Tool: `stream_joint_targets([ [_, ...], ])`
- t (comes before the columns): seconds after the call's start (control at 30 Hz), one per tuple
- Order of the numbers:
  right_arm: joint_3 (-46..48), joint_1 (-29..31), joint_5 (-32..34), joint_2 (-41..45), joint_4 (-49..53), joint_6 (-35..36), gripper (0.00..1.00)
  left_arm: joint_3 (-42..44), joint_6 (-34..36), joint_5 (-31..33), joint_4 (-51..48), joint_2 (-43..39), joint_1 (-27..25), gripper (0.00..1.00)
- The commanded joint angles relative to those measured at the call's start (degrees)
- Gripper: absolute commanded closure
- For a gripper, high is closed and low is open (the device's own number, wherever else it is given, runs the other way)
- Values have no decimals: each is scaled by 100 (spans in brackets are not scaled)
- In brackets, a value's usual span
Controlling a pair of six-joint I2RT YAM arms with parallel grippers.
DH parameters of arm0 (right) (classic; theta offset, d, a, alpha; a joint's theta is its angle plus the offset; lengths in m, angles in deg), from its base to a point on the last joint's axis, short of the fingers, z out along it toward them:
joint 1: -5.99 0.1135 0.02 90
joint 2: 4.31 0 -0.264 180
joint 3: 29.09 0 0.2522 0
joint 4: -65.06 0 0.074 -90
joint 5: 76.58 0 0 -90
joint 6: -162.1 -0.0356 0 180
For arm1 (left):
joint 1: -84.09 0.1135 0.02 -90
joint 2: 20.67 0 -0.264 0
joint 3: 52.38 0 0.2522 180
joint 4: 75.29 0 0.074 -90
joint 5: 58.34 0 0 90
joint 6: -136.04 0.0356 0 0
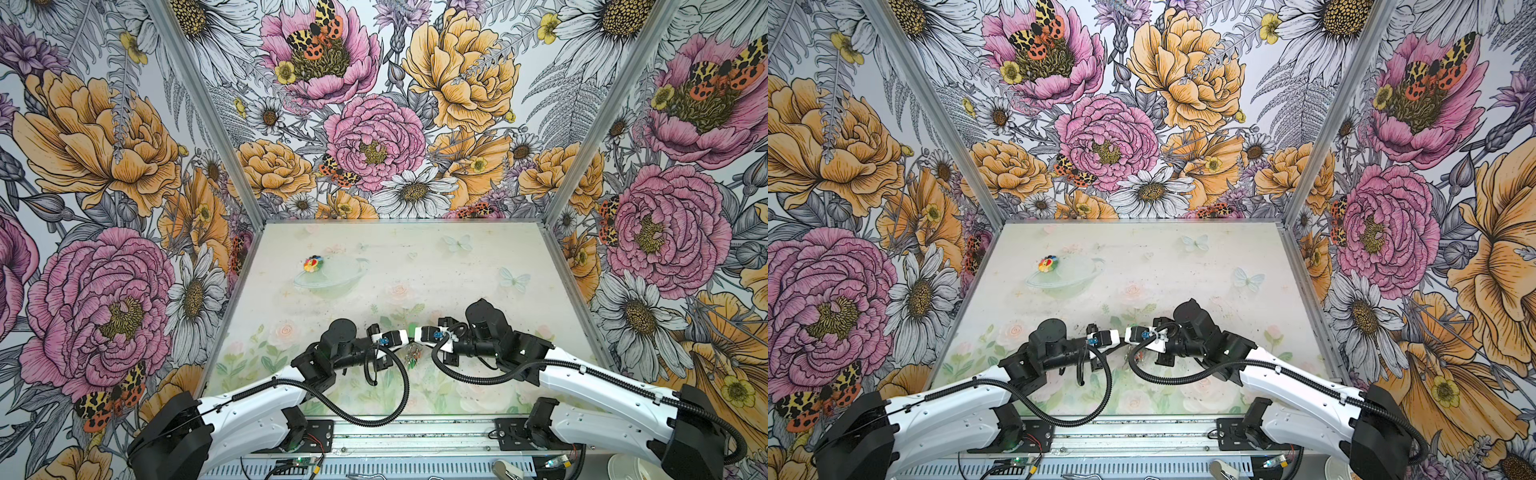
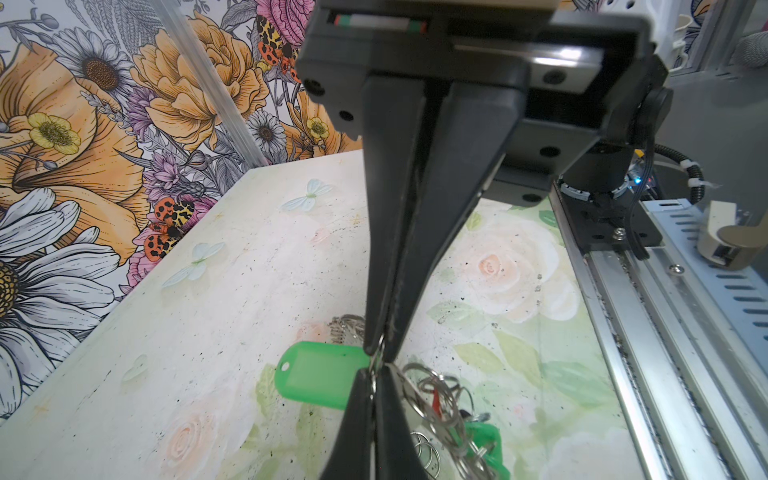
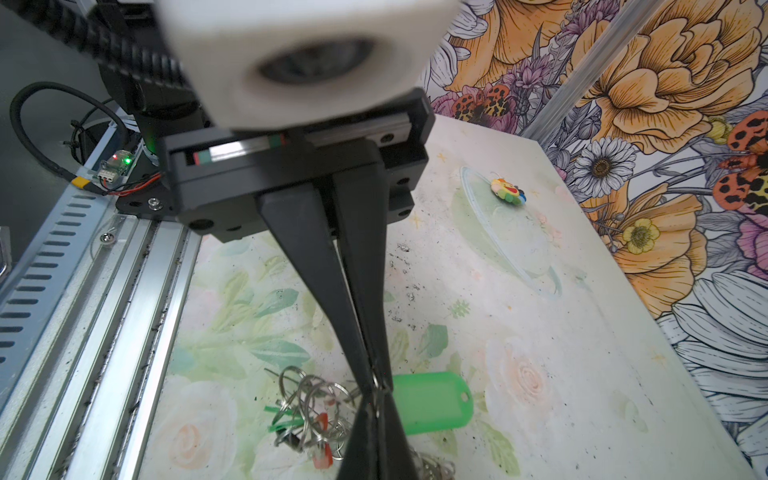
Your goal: Put the keys on the keyring
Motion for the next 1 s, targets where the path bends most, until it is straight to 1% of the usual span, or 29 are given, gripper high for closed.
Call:
stream_joint_targets([
  [0.0,-141,-69,-7,120,-30,-115,100,52,28,114,224,-78,3,96],
  [0.13,-118,-164,-173,296,-53,-156,100,46,33,138,183,-144,51,93],
  [0.27,-117,-275,-273,381,-83,-207,100,74,6,203,218,-193,76,86],
  [0.5,-131,-288,-480,291,-130,-220,100,79,-93,239,359,-184,94,87],
  [0.53,-126,-288,-509,294,-135,-216,100,89,-106,250,386,-176,103,85],
  [0.6,-106,-292,-535,311,-170,-215,100,103,-117,232,436,-173,101,78],
  [0.63,-104,-293,-525,311,-179,-220,100,101,-110,213,436,-162,103,77],
  [0.73,-82,-287,-551,311,-226,-225,100,83,-125,151,426,-128,101,79],
  [0.97,46,-287,-518,380,-600,-423,100,57,-187,75,454,-55,96,92],
])
